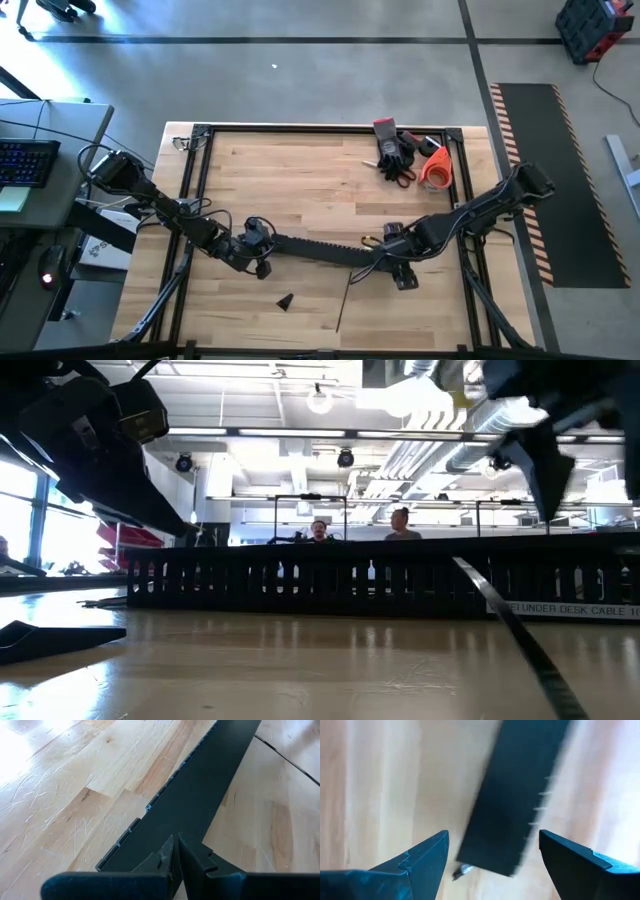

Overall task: Ziptie cables
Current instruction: Close the black cable duct

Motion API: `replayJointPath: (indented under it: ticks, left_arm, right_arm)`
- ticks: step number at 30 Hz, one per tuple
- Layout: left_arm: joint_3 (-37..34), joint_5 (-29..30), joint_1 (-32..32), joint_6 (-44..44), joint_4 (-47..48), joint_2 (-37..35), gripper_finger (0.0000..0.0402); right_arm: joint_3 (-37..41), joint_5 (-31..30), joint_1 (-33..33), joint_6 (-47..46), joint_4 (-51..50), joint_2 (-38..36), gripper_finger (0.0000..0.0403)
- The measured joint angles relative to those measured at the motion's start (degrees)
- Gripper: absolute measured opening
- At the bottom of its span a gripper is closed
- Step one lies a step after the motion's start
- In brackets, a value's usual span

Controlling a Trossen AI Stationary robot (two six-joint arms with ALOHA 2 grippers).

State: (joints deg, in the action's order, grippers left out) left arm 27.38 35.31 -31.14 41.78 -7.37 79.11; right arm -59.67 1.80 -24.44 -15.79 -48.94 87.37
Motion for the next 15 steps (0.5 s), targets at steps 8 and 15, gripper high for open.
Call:
replayJointPath:
  ticks: [8, 15]
  left_arm:
    - [0.02, 0.11, -0.02, 0.14, -0.2, 0.0, 0.0]
    - [0.04, -0.11, -0.03, 0.11, -0.23, 0.0, 0.0]
  right_arm:
    - [-3.18, -5.56, -1.87, -8.21, -5.02, 0.3, 0.0294]
    - [-3.16, -4.76, -2.08, -9.8, -4.77, 1.89, 0.0324]
